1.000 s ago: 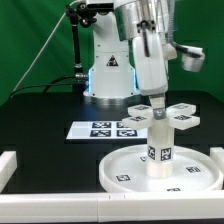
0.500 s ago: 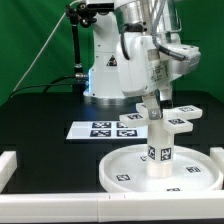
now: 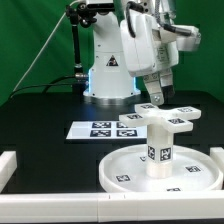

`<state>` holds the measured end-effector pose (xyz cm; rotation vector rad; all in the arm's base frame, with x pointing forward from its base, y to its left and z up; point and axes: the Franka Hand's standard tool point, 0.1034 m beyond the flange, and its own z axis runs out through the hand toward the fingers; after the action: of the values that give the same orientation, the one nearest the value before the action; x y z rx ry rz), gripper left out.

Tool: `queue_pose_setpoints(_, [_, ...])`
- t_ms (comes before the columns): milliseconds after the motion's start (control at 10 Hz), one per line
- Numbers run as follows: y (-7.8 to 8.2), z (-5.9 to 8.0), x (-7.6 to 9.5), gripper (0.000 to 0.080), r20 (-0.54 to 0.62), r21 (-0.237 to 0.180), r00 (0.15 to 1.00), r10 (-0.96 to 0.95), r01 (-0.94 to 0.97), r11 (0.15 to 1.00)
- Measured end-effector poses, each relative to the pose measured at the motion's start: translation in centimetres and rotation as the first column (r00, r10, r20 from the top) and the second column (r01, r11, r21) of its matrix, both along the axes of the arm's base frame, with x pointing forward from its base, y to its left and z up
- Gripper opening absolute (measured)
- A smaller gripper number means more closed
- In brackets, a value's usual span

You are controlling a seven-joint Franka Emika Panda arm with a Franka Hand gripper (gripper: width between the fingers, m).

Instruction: Assemble round table

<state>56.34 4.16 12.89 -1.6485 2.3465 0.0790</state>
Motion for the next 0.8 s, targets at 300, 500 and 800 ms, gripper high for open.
queue_pose_setpoints(300, [0.5, 0.4, 0.3, 0.0648, 0.043, -0.061, 0.942, 0.332, -0.330, 0.942])
queue_pose_setpoints(500, [1.1, 0.4, 0.6, 0.0648, 0.040, -0.134, 0.793, 0.607, -0.598, 0.790])
queue_pose_setpoints(800, [1.6, 0.5, 0.7, 0.0648, 0.029, -0.168, 0.639, 0.769, -0.755, 0.634])
